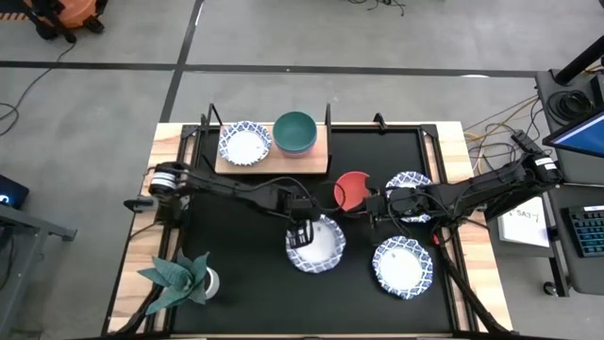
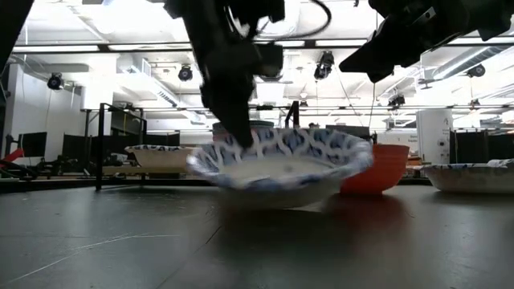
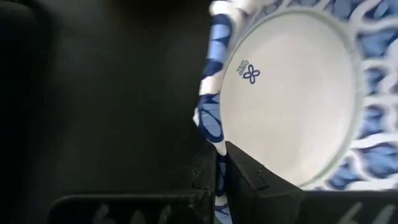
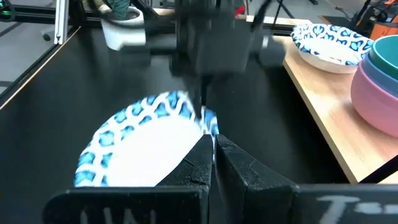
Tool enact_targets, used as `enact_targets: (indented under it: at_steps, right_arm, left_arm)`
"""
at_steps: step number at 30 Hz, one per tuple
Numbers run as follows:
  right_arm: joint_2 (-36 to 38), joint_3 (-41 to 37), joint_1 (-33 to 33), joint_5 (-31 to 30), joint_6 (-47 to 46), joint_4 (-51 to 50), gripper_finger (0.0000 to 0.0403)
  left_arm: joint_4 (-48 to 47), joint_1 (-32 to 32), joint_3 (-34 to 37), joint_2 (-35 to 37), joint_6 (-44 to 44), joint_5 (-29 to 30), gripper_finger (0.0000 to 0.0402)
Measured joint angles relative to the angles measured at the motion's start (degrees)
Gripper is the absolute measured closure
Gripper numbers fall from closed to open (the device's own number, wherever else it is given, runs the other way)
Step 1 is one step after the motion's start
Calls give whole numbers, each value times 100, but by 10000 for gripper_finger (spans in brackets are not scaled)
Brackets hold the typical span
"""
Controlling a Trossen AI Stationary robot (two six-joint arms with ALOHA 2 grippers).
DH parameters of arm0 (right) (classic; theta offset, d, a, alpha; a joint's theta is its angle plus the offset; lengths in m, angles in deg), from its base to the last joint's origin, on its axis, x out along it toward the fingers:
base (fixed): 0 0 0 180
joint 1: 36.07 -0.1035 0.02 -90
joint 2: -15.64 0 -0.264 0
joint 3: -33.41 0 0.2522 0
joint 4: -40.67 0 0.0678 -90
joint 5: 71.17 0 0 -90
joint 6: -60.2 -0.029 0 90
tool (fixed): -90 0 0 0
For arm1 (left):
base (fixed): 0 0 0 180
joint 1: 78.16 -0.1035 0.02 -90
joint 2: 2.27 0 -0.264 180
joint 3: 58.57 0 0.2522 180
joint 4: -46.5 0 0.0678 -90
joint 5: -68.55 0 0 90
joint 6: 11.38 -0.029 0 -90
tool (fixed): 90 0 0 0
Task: Place and stack bowls onto a shelf
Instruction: Stack the white patterned bowl on top of the white patterned bowl
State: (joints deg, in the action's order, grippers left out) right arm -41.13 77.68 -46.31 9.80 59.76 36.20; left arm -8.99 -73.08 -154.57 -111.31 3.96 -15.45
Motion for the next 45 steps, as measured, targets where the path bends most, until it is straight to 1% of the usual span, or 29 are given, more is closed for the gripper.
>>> enact_targets:
  at_steps: [4,8,12,14,17,21,24,28,30,32,37,45]
  right_arm:
    - [0,-1,0,0,-12,-4,394]
    - [0,0,0,0,-37,-4,394]
    - [-2,-1,0,0,-103,-3,394]
    - [-2,-1,0,0,-107,-6,394]
    - [-2,-1,0,0,-107,-1,394]
    - [-2,-1,0,0,-107,9,394]
    - [-2,-1,0,0,-110,21,394]
    - [-2,-1,0,0,-153,20,394]
    - [-2,-1,0,2,-160,16,394]
    - [-2,-1,0,0,-160,1,394]
    - [-2,-1,0,2,-157,-1,394]
    - [-2,-1,0,2,-204,-8,394]
  left_arm:
    - [-753,-68,-324,379,-381,0,401]
    - [-1383,-262,-565,973,-668,0,401]
    - [-2249,-646,-700,1669,-759,11,401]
    - [-2627,-937,-713,2021,-754,252,401]
    - [-2984,-1562,-702,2517,-744,661,401]
    - [-3140,-2740,-697,2967,-747,760,402]
    - [-3191,-3699,-695,3150,-976,760,402]
    - [-3192,-4885,-688,3154,-1339,601,401]
    - [-3179,-5338,-688,3076,-1415,454,401]
    - [-3155,-5662,-686,2952,-1454,349,401]
    - [-3142,-6023,-675,2530,-1531,328,401]
    - [-3140,-6066,-649,1824,-1616,332,401]
